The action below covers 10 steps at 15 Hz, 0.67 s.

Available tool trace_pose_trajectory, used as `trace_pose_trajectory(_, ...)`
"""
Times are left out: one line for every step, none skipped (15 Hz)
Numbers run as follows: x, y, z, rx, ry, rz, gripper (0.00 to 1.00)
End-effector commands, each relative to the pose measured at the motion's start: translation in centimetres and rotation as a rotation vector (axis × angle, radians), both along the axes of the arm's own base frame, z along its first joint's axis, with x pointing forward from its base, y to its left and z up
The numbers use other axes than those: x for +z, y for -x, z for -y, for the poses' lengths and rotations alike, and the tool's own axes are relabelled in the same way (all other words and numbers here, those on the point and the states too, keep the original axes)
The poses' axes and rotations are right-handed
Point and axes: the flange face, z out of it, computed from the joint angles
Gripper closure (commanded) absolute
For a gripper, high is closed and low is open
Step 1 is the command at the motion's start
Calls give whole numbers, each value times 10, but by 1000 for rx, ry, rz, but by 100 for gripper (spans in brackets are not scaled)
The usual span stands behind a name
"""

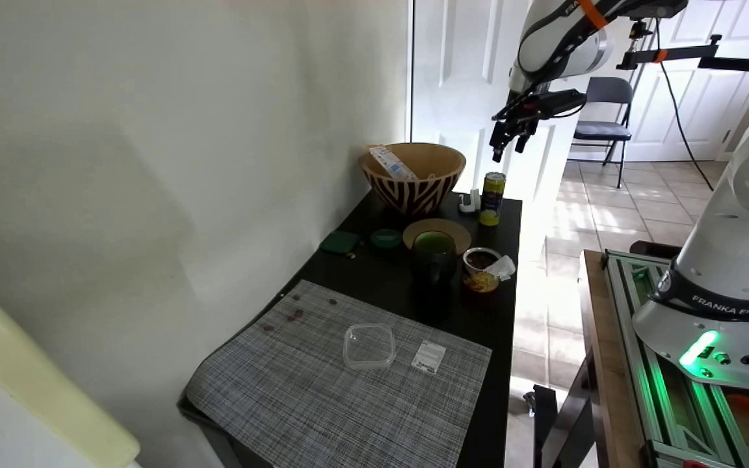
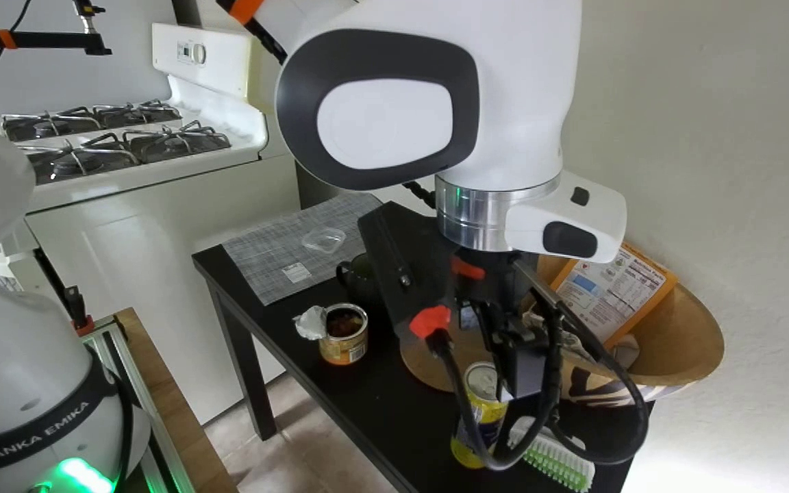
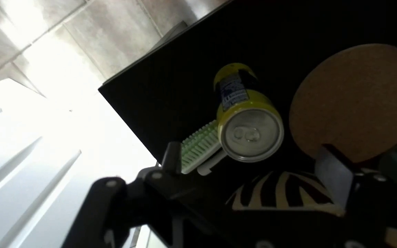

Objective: Put the can inside the dish

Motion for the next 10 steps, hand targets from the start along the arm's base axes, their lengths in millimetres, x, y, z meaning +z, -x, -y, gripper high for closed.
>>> trace_pose_trajectory(-11, -3, -1, 62, -53, 30, 0)
trace_pose_trajectory(-14, -4, -1, 70, -66, 29, 0)
trace_pose_trajectory(-17, -4, -1, 76, -69, 30, 0)
trace_pose_trajectory(-19, -5, 1, 77, -69, 28, 0)
trace_pose_trajectory(-20, -5, 3, 78, -72, 27, 0)
trace_pose_trajectory(-22, -5, 5, 74, -65, 24, 0)
trace_pose_trajectory(-25, -6, 8, 75, -60, 21, 0)
trace_pose_trajectory(-27, -7, 11, 74, -56, 16, 0)
trace_pose_trajectory(-28, -8, 14, 73, -52, 13, 0)
trace_pose_trajectory(-30, -10, 15, 77, -45, 11, 0)
